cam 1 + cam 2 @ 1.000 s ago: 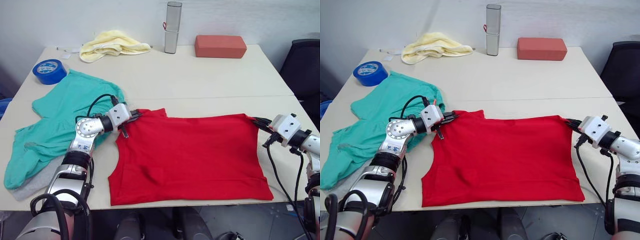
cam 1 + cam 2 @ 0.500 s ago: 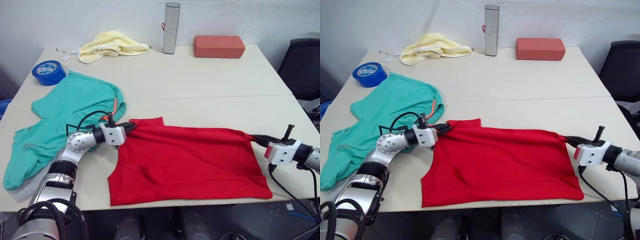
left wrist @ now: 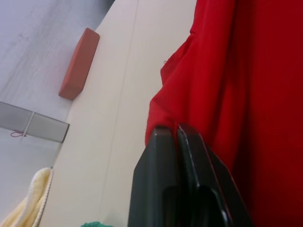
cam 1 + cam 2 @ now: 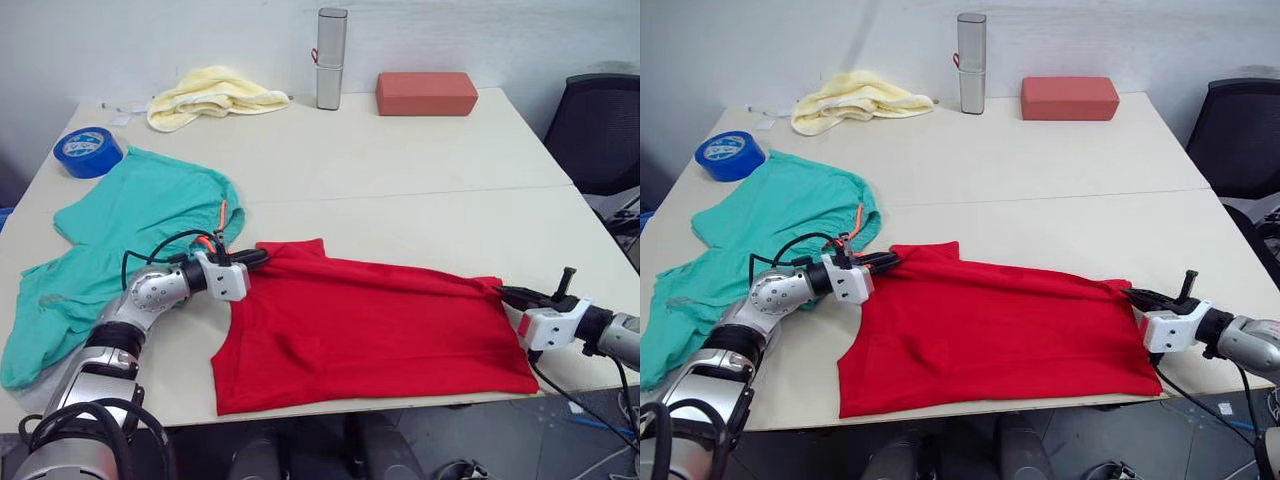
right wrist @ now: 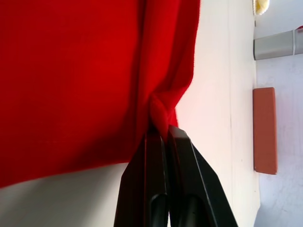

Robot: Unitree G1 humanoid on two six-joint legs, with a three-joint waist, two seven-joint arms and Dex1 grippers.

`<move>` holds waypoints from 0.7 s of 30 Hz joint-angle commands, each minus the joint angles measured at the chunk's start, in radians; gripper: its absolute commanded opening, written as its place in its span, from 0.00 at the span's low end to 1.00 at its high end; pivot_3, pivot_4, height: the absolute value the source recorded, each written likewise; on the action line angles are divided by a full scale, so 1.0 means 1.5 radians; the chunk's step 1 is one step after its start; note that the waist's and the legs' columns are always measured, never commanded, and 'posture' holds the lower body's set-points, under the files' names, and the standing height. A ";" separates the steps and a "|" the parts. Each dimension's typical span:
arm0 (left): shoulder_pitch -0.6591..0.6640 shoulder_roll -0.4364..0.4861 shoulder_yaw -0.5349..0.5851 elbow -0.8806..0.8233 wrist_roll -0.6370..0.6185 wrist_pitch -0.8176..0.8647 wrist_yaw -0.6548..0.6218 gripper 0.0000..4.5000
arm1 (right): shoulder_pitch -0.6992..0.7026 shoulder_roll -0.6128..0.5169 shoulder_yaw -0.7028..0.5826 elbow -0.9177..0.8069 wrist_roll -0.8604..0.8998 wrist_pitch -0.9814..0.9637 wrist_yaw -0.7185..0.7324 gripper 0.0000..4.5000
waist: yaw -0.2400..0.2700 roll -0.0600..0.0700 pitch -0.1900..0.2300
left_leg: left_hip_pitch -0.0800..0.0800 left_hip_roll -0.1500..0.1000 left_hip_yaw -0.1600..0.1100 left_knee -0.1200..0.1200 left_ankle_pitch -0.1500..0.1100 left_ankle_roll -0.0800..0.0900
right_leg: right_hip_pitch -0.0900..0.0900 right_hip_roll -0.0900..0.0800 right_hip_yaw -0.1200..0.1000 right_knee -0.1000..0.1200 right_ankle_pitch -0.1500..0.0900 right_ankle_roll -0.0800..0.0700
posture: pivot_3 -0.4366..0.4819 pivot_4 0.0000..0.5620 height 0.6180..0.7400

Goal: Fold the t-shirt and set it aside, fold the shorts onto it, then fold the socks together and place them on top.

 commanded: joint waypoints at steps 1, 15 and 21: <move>0.021 0.017 -0.005 -0.012 -0.043 0.008 -0.050 0.28 | 0.010 -0.019 0.007 0.023 0.057 -0.025 0.033 0.05 | -0.002 0.000 0.000 | 0.000 0.000 0.000 0.000 0.000 0.000 | 0.000 0.000 0.000 0.000 0.000 0.000 | 0.48 0.27 1.00; 0.148 0.131 0.088 -0.444 -0.484 0.733 -0.377 1.00 | 0.186 -0.036 -0.144 -0.311 0.795 0.550 0.721 0.99 | -0.009 0.000 0.000 | -0.002 0.003 -0.011 0.003 0.000 0.000 | 0.002 -0.001 0.003 0.001 0.000 0.000 | 0.48 0.27 1.00; 0.072 0.152 0.081 -0.484 -0.544 1.141 -0.336 1.00 | 0.207 -0.061 -0.189 -0.439 0.829 0.809 0.768 0.99 | 0.005 0.001 0.000 | -0.001 0.002 -0.013 0.004 -0.001 0.000 | 0.003 0.000 0.001 0.002 -0.001 -0.001 | 0.48 0.27 1.00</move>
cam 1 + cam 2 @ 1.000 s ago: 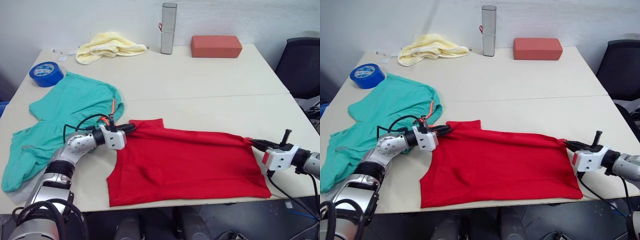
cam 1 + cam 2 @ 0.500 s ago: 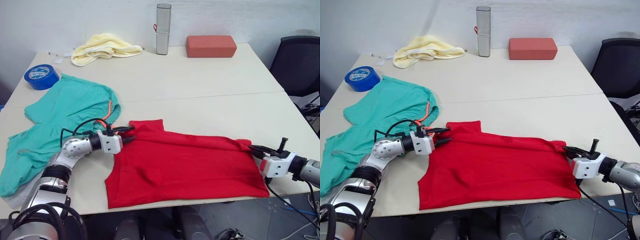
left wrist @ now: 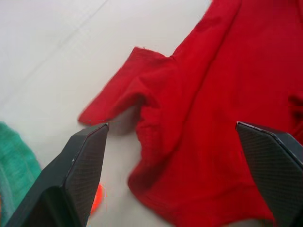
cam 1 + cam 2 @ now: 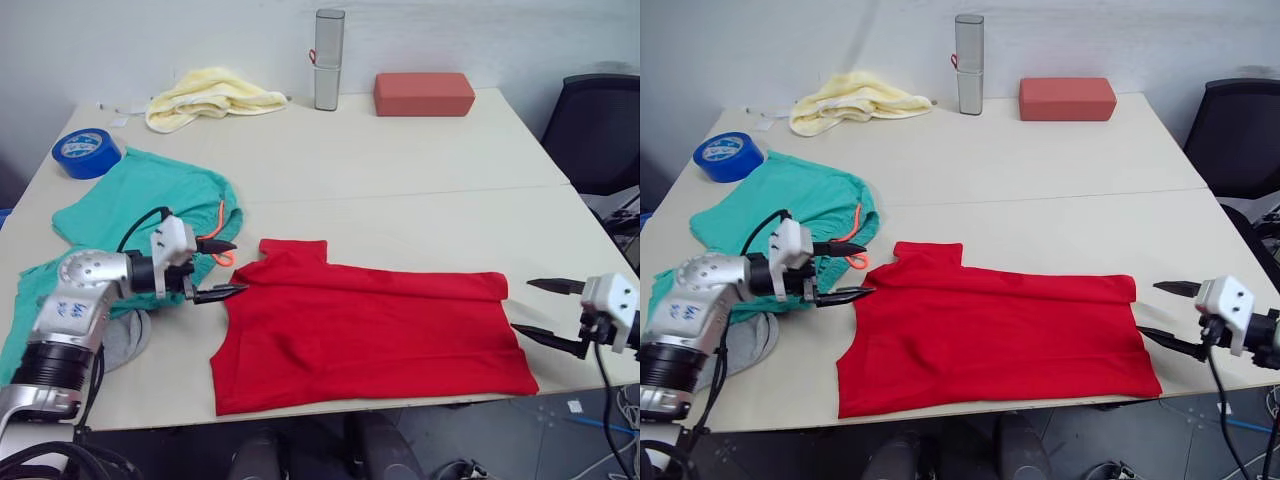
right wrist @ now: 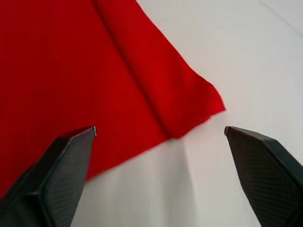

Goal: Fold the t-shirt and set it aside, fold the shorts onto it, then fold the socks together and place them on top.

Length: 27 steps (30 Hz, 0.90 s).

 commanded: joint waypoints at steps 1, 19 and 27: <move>-0.072 -0.015 -0.017 0.001 -0.008 0.213 0.050 1.00 | -0.039 0.004 -0.023 -0.034 0.002 0.099 0.005 0.99 | 0.003 -0.001 0.000 | 0.000 0.000 0.000 0.000 0.000 0.000 | 0.000 0.001 0.000 0.000 0.000 0.000 | 0.48 0.27 1.00; -0.426 -0.263 -0.002 0.432 0.059 0.553 0.180 1.00 | -0.443 0.093 0.151 0.262 -0.275 0.348 0.085 0.99 | 0.019 -0.001 0.001 | -0.004 -0.006 0.002 0.002 -0.001 0.000 | -0.005 0.001 -0.004 0.001 0.000 0.001 | 0.48 0.27 1.00; -0.447 -0.303 0.052 0.514 0.084 0.525 0.219 1.00 | -0.494 0.114 0.171 0.341 -0.358 0.304 0.104 0.99 | 0.018 -0.001 0.001 | -0.004 -0.006 0.002 0.003 -0.001 0.000 | -0.005 0.001 -0.005 0.003 0.000 0.001 | 0.48 0.27 1.00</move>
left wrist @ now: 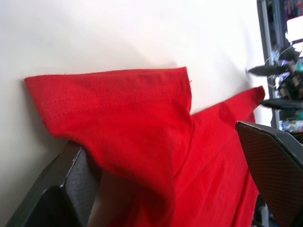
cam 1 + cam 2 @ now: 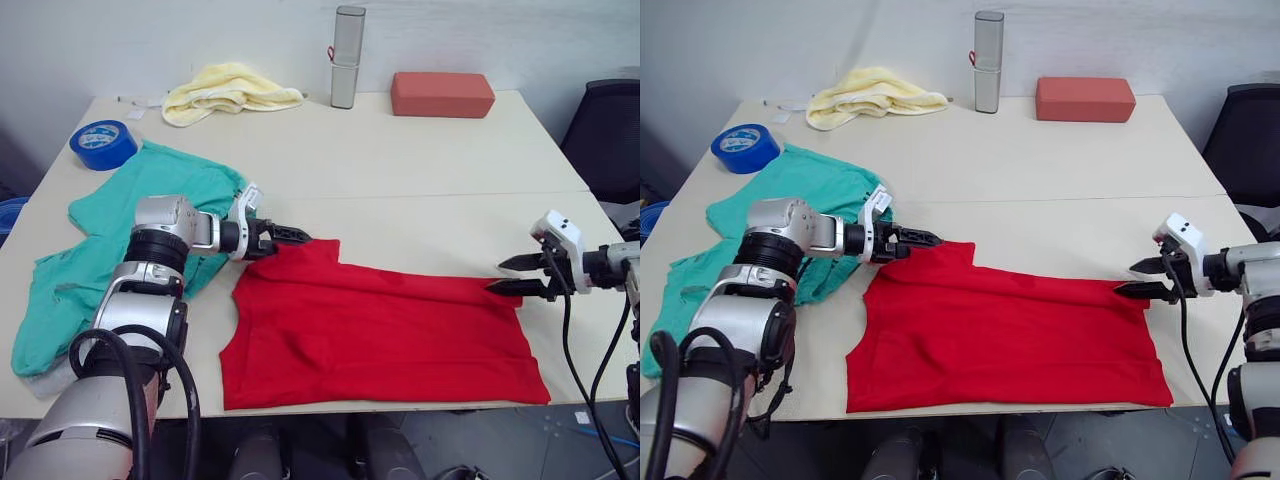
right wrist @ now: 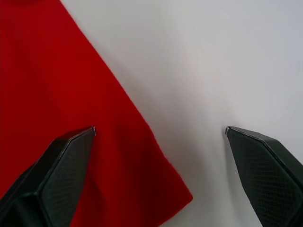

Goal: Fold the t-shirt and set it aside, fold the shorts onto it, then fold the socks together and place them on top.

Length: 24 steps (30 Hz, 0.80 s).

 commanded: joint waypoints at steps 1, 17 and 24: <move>-0.003 -0.012 0.011 0.015 0.020 -0.012 0.018 1.00 | -0.015 -0.001 -0.008 0.018 -0.022 -0.021 0.013 0.99 | 0.001 0.000 0.000 | 0.000 0.000 0.000 0.001 0.000 0.000 | 0.000 0.000 0.000 0.000 0.000 0.000 | 0.48 0.27 1.00; 0.040 -0.047 0.062 0.011 0.049 -0.131 0.062 0.04 | 0.006 0.012 -0.089 0.027 -0.007 -0.137 0.024 0.00 | 0.000 0.000 0.000 | 0.000 0.000 0.000 0.003 -0.001 -0.002 | 0.000 0.000 0.000 0.002 0.000 0.000 | 0.48 0.27 1.00; 0.116 -0.046 0.098 -0.119 0.029 -0.353 -0.022 0.01 | 0.058 0.007 -0.142 -0.018 0.028 -0.236 0.036 0.00 | -0.001 0.000 0.000 | 0.000 0.001 0.000 0.003 -0.001 -0.002 | 0.000 0.000 0.000 0.002 0.000 0.000 | 0.48 0.27 1.00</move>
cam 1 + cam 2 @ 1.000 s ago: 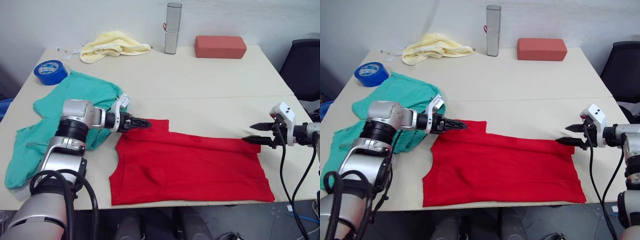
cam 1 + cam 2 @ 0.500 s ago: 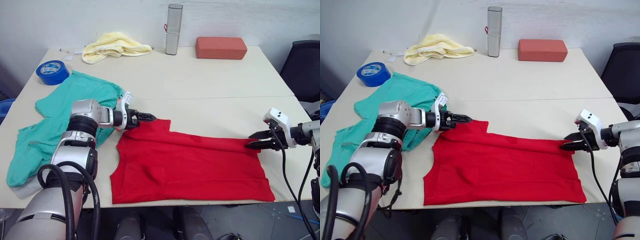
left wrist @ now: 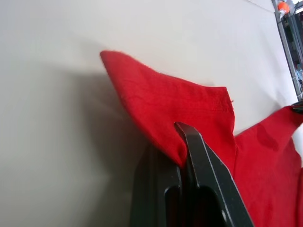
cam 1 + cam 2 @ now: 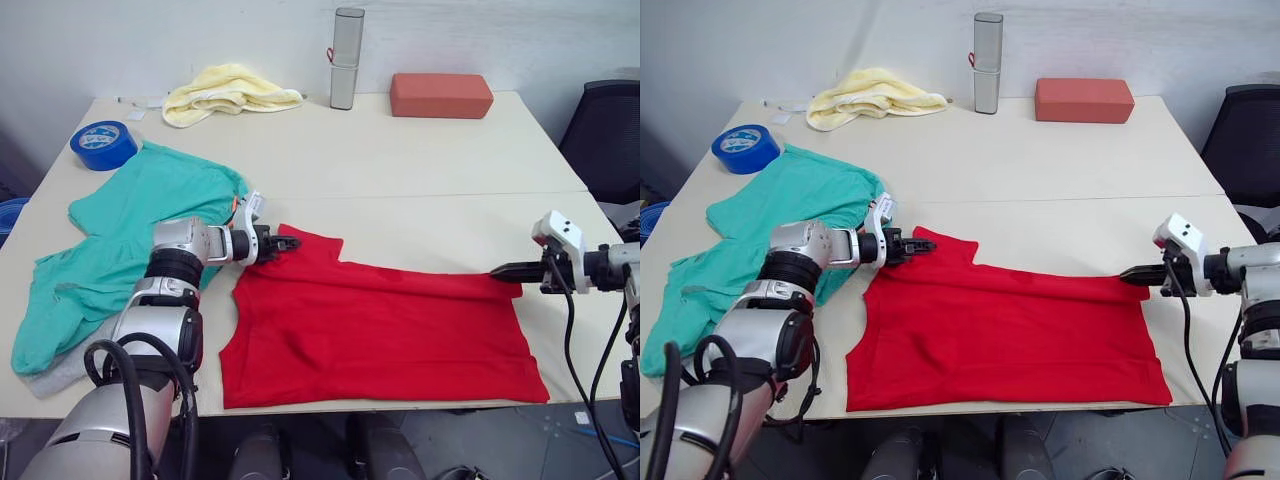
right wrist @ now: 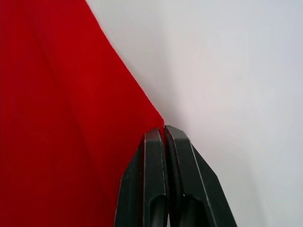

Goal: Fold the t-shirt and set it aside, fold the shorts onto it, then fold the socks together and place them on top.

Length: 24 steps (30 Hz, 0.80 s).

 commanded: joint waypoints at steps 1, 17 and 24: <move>0.039 0.004 0.022 -0.103 -0.015 -0.164 -0.066 0.01 | 0.023 -0.008 -0.048 -0.041 0.033 -0.083 0.003 0.00 | -0.001 0.000 0.000 | 0.000 0.000 0.000 0.000 0.000 0.000 | 0.000 0.000 0.000 0.000 0.000 0.000 | 0.48 0.27 1.00; 0.219 0.059 -0.051 -0.177 0.106 -0.700 -0.196 0.01 | 0.180 0.035 -0.114 -0.079 0.048 -0.475 -0.117 0.00 | -0.002 0.000 0.000 | 0.000 0.001 0.001 0.000 0.000 0.000 | 0.000 -0.001 0.001 -0.001 0.000 0.000 | 0.48 0.27 1.00; 0.232 0.066 -0.072 -0.119 0.147 -0.927 -0.209 0.01 | 0.228 0.036 -0.098 -0.068 -0.004 -0.645 -0.212 0.00 | -0.002 0.000 0.000 | 0.001 0.003 0.000 -0.001 -0.001 0.002 | 0.002 -0.002 0.004 -0.004 0.000 0.000 | 0.48 0.27 1.00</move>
